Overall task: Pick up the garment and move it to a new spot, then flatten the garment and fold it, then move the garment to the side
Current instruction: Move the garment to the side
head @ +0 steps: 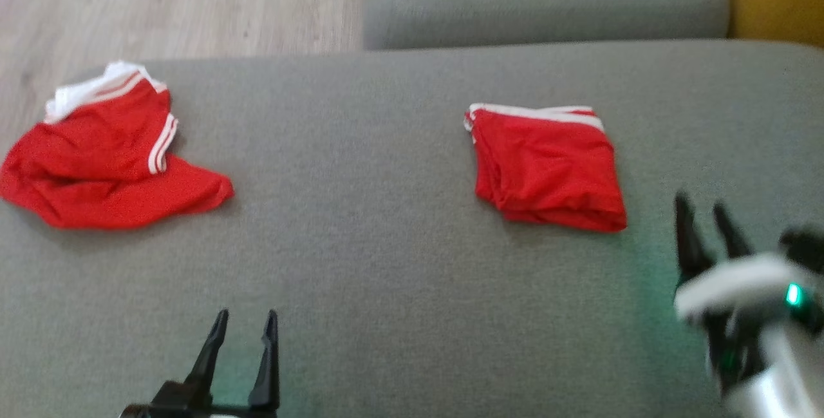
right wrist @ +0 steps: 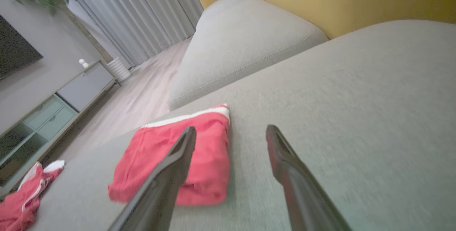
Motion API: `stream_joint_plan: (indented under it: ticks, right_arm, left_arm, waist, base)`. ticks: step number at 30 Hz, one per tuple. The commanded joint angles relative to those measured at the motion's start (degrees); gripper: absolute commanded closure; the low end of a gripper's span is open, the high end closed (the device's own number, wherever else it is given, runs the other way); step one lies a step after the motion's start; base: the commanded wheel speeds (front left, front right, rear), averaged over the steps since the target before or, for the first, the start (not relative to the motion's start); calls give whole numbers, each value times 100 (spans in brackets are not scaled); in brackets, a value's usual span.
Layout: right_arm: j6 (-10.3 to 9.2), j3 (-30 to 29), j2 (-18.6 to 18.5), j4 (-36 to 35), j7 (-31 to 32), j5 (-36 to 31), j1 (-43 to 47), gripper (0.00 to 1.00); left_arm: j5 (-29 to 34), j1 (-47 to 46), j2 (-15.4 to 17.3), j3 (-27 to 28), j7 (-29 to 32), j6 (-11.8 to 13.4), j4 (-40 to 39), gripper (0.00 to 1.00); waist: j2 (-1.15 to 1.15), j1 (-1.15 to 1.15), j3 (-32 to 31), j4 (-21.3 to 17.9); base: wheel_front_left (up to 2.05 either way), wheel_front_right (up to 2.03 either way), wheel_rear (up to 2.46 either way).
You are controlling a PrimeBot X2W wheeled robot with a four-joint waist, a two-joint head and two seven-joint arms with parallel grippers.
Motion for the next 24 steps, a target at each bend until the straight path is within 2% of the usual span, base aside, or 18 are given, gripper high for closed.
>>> stream_joint_plan:
  ticks: [1, 4, 8, 13, 18, 19, 20, 24]
  right_arm:
    - [39, 73, -150, -126, 210, 138, -453, 0]
    - [39, -156, -193, 275, 917, 361, -983, 0]
    - [39, -278, -256, 923, 1611, 181, -1547, 0]
    - [39, -375, -295, 1526, 1894, -44, -1924, 0]
    - [39, -710, -249, 2341, 2030, -333, -2290, 0]
    - [39, -773, -209, 2459, 2069, -333, -2356, 30]
    - [39, -824, -158, 2520, 2066, -301, -2422, 100]
    - [39, -938, -112, 2612, 2100, -205, -2628, 100]
  left_arm:
    - [5, -348, -9, 99, -30, -25, -193, 0]
    - [-3, -506, -17, -28, -30, -45, -189, 0]
    - [-12, -646, -25, -248, -30, -63, -186, 0]
    - [-65, -697, -29, -481, -31, -75, -150, 0]
    - [-205, -697, -31, -686, -31, -34, -156, 0]
    - [-231, -693, -31, -702, -31, -10, -167, 0]
    - [-251, -686, -31, -708, -31, 15, -181, 0]
    - [-274, -671, -32, -671, -31, 86, -282, 0]
  waist:
    - [0, 0, 189, 104]
    - [0, 0, 357, 279]
    - [0, 0, 547, 579]
    - [0, 0, 660, 860]
    - [0, 0, 741, 1090]
    - [0, 0, 752, 1100]
    - [0, 0, 767, 1091]
    - [0, 0, 878, 859]
  base:
    - [0, 0, 0]
    - [0, 0, 0]
    - [0, 0, 0]
    - [0, 0, 0]
    - [0, 0, 0]
    - [0, 0, 0]
    - [0, 0, 0]
    - [0, 0, 0]
